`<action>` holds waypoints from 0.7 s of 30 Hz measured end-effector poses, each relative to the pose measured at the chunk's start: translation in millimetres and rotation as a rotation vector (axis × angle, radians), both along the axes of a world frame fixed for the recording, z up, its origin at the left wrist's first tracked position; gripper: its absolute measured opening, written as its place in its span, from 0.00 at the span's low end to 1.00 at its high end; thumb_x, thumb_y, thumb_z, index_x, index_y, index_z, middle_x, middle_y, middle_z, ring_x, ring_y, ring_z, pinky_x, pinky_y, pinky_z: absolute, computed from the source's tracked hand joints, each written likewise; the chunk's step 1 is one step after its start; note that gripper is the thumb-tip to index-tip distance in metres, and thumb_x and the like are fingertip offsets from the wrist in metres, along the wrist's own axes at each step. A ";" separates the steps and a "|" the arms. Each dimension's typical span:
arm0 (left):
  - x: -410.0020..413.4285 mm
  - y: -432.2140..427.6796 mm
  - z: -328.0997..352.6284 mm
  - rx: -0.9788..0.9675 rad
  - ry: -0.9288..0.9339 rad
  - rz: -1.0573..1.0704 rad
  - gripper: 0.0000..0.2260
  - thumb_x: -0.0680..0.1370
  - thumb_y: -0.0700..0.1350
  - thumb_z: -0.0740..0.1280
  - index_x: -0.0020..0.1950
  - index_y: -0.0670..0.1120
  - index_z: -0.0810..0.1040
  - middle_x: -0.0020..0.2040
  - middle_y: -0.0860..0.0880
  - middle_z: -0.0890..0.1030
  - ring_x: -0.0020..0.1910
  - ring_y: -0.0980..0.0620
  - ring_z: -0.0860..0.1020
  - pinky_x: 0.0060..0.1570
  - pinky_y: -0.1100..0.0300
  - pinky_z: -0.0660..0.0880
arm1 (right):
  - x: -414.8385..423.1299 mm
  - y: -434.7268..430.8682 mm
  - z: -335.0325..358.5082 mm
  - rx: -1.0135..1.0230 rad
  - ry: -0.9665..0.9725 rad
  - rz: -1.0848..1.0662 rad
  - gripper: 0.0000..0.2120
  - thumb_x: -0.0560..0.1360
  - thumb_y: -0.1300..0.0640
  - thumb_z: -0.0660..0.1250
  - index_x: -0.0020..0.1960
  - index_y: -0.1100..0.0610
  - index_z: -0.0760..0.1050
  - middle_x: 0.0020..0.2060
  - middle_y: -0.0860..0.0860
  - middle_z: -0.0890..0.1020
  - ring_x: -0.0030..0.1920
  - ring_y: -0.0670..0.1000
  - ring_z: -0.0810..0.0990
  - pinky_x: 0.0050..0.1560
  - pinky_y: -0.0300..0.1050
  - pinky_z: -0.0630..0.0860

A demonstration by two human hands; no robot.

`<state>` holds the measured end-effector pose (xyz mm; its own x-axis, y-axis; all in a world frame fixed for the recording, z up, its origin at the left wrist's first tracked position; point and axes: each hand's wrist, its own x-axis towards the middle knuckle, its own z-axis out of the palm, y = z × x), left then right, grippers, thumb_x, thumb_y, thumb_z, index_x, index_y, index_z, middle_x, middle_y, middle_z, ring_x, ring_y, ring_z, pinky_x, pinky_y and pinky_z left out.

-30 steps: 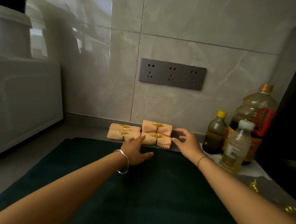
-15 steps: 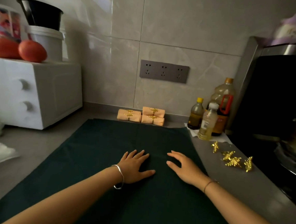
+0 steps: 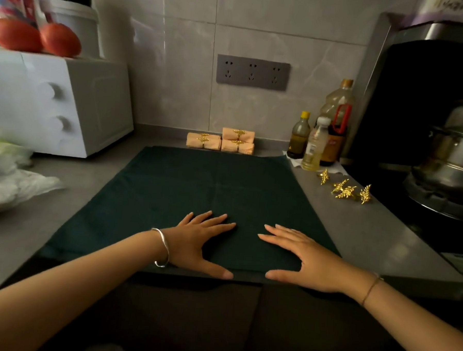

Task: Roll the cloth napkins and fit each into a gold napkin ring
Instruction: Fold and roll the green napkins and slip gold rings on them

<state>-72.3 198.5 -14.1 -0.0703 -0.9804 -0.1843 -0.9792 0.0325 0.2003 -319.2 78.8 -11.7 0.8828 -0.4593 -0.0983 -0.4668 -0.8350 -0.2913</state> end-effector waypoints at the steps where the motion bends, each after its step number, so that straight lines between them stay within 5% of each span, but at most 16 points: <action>1: 0.0 3.1 -1.1 -0.013 -0.001 -0.009 0.45 0.66 0.72 0.63 0.75 0.63 0.42 0.76 0.60 0.41 0.75 0.53 0.37 0.72 0.47 0.35 | -2.0 2.6 1.0 -0.013 0.005 0.010 0.36 0.66 0.28 0.60 0.71 0.30 0.51 0.69 0.28 0.46 0.71 0.33 0.41 0.71 0.39 0.43; 8: 4.6 17.6 -0.3 -0.072 0.061 -0.027 0.39 0.70 0.70 0.62 0.75 0.64 0.47 0.76 0.61 0.46 0.75 0.56 0.42 0.74 0.50 0.41 | -4.5 9.4 2.7 -0.020 -0.069 0.038 0.26 0.69 0.33 0.62 0.65 0.29 0.59 0.69 0.28 0.55 0.70 0.32 0.50 0.72 0.40 0.51; 14: 8.7 21.9 5.0 -0.069 0.111 -0.027 0.34 0.73 0.64 0.63 0.75 0.61 0.51 0.77 0.59 0.49 0.75 0.57 0.45 0.74 0.53 0.44 | -1.9 9.9 6.5 0.003 -0.091 0.041 0.28 0.66 0.31 0.62 0.65 0.32 0.64 0.67 0.28 0.60 0.70 0.33 0.54 0.70 0.39 0.53; 21: 14.2 23.5 4.1 -0.151 0.165 -0.021 0.26 0.76 0.62 0.59 0.73 0.60 0.61 0.74 0.61 0.59 0.74 0.61 0.53 0.72 0.62 0.50 | 3.5 10.8 4.0 -0.083 -0.219 0.061 0.13 0.75 0.44 0.63 0.60 0.38 0.74 0.60 0.30 0.71 0.63 0.30 0.67 0.65 0.30 0.61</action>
